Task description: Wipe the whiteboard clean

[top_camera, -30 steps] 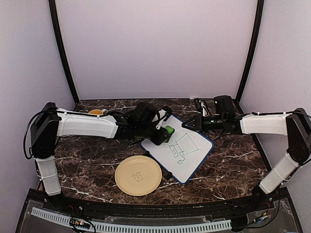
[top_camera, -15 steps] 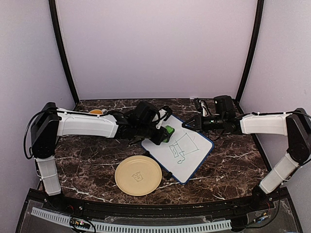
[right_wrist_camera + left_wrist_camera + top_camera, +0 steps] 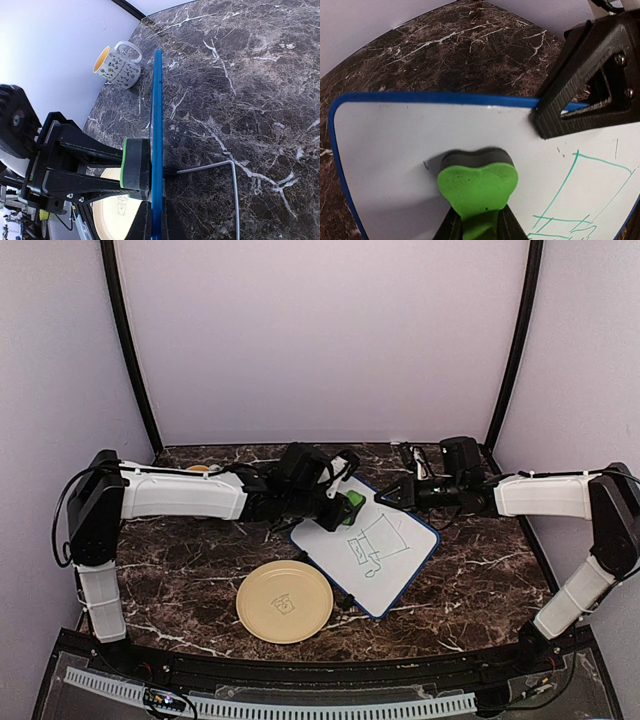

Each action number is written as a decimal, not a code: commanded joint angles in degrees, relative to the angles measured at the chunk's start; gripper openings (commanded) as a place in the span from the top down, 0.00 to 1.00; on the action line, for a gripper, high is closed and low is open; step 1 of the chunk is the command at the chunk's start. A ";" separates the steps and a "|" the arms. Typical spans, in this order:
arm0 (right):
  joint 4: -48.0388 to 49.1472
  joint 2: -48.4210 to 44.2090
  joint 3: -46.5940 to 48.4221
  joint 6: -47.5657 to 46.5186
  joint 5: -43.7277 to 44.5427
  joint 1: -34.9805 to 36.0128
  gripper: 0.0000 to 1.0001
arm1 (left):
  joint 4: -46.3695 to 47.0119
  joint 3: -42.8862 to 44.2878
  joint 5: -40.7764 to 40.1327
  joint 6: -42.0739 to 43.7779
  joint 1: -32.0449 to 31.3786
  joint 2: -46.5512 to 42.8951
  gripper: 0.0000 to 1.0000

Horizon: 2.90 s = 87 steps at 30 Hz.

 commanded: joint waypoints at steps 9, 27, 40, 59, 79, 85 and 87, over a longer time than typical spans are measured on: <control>-2.79 1.50 -0.01 -2.67 -0.80 0.95 1.00 | -0.86 -15.95 -0.36 -1.47 0.07 -4.17 0.97; -2.55 1.97 0.42 -2.39 -0.79 0.97 1.00 | -6.45 -1.19 -2.21 5.22 -2.14 1.22 0.98; -2.74 2.01 0.53 -2.71 -0.62 0.88 1.00 | -6.56 -11.82 -2.78 4.44 -2.42 -2.03 0.98; -2.38 1.71 0.48 -2.39 -0.62 0.81 1.00 | -11.98 1.31 -3.68 6.49 -2.47 2.20 0.98; -2.69 1.49 0.26 -2.65 -0.62 0.80 1.00 | -10.49 1.30 -1.48 5.01 0.46 0.57 0.98; -3.17 1.14 0.45 -2.96 -0.62 0.80 1.00 | -12.50 6.83 -1.31 4.21 3.93 2.99 0.98; -3.11 1.21 0.52 -3.03 -0.66 0.80 1.00 | -12.60 7.37 -0.02 3.05 5.04 3.30 0.97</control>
